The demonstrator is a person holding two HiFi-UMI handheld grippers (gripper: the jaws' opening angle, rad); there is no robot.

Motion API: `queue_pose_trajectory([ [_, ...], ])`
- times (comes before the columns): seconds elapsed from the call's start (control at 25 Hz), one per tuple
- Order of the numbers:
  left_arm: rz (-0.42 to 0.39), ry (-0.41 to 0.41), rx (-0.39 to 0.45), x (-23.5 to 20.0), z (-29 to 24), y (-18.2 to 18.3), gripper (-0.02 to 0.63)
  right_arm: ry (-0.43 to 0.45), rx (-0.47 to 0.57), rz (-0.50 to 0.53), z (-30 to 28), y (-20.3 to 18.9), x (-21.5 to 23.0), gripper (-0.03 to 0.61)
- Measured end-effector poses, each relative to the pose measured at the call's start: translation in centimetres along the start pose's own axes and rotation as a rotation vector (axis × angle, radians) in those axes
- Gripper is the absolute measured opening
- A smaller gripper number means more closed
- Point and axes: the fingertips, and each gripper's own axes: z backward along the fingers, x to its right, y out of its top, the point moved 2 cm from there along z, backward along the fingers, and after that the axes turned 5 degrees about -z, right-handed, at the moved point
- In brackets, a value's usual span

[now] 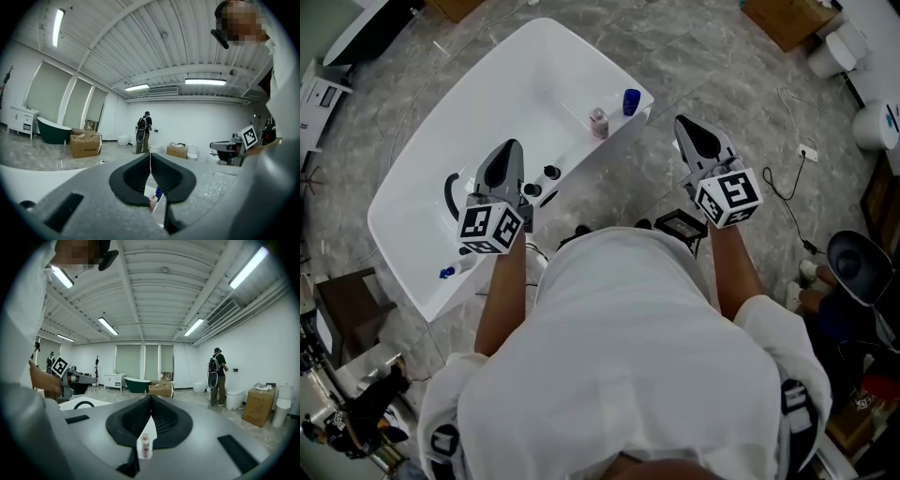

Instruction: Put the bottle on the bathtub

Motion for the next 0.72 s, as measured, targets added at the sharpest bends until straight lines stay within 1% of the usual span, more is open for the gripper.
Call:
queue_pose_trajectory([
  [0.12,0.009,-0.023,-0.009,0.0,0.1,-0.5,0.018,-0.009,-0.021,-0.007,-0.3,-0.7,-0.1,0.012],
  [0.4,0.039,-0.075,-0.027,-0.6,0.1,-1.7,0.017,-0.02,-0.032,-0.019,-1.5,-1.7,-0.7,0.014],
  [0.56,0.038,-0.074,-0.024,-1.4,0.7,-2.3,0.017,-0.01,-0.046,-0.016,-2.4,-2.4,-1.6,0.014],
  [0.72,0.065,-0.077,-0.021,-2.4,1.2,-2.8,0.017,0.002,-0.058,-0.005,-3.8,-2.4,-3.0,0.014],
])
